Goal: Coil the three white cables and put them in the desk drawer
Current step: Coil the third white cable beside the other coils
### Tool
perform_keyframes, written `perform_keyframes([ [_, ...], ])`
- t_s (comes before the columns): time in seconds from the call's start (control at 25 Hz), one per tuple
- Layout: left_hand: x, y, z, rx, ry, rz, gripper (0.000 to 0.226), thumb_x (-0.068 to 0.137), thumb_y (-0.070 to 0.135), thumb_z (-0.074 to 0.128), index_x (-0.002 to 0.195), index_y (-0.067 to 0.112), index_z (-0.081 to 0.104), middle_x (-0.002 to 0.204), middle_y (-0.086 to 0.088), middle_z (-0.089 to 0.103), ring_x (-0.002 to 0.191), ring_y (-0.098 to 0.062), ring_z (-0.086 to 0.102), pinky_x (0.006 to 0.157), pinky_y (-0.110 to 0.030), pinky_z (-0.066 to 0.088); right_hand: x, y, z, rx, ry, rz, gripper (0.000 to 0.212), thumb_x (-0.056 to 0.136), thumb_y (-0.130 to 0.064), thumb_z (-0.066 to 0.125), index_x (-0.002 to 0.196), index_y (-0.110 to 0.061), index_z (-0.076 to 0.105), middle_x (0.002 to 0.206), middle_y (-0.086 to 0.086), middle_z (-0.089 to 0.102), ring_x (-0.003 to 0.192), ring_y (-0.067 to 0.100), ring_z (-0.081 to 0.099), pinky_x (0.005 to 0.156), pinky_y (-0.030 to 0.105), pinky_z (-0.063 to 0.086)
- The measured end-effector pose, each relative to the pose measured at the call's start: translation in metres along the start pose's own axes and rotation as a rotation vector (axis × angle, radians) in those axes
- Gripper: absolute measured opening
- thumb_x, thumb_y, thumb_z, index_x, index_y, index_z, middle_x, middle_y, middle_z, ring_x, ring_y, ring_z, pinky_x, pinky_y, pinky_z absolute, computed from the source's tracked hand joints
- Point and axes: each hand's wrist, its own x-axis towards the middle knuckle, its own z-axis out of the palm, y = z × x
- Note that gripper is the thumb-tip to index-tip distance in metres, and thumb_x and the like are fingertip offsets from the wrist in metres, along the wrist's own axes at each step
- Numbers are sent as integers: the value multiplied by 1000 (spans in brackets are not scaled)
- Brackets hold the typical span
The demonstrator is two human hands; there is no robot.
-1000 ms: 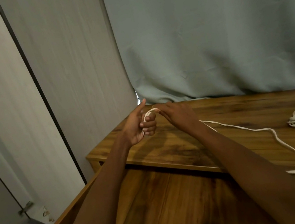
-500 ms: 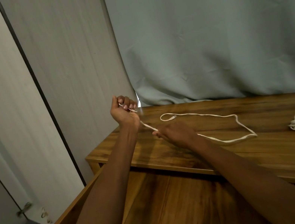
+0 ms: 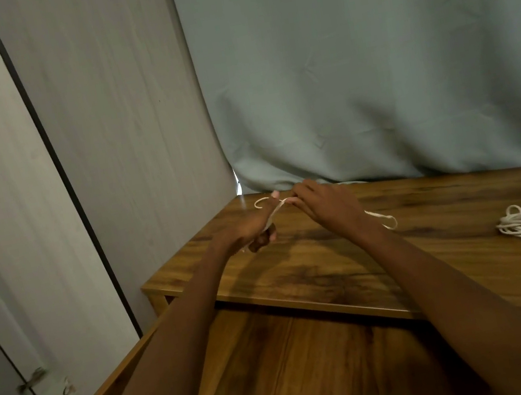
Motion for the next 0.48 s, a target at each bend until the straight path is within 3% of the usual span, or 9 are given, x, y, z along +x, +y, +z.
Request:
perform_keyframes([
  [0.16, -6, 14, 8, -576, -432, 153, 64, 97, 66, 36, 57, 16, 34, 42, 1, 24, 45, -16, 14, 51, -35, 13, -3, 10, 1, 55, -74, 114, 44, 100, -53, 29, 111, -28, 64, 91, 3, 62, 67, 31, 66, 48, 30, 37],
  [0.28, -2, 28, 8, -1104, -518, 317, 52, 101, 43, 40, 56, 18, 40, 39, 5, 28, 40, -13, 22, 46, -29, 21, -5, 5, 6, 189, -116, 219, 52, 99, -56, 23, 120, -34, 65, 99, 0, 71, 80, 29, 69, 60, 36, 49],
  [0.36, 0, 39, 5, -1400, -412, 463, 43, 96, 29, 40, 55, 18, 41, 38, 5, 30, 38, -13, 29, 45, -28, 27, -13, 0, 10, 259, -204, 231, 45, 102, -56, 28, 122, -41, 65, 110, -3, 74, 95, 24, 69, 70, 33, 49],
  [0.48, 2, 47, 4, -1623, -2, 588, 34, 88, 21, 38, 54, 18, 40, 39, 4, 28, 37, -13, 28, 43, -26, 26, -22, -18, 12, 392, -319, 180, 34, 104, -50, 39, 121, -38, 66, 118, -4, 72, 105, 21, 66, 72, 27, 38],
])
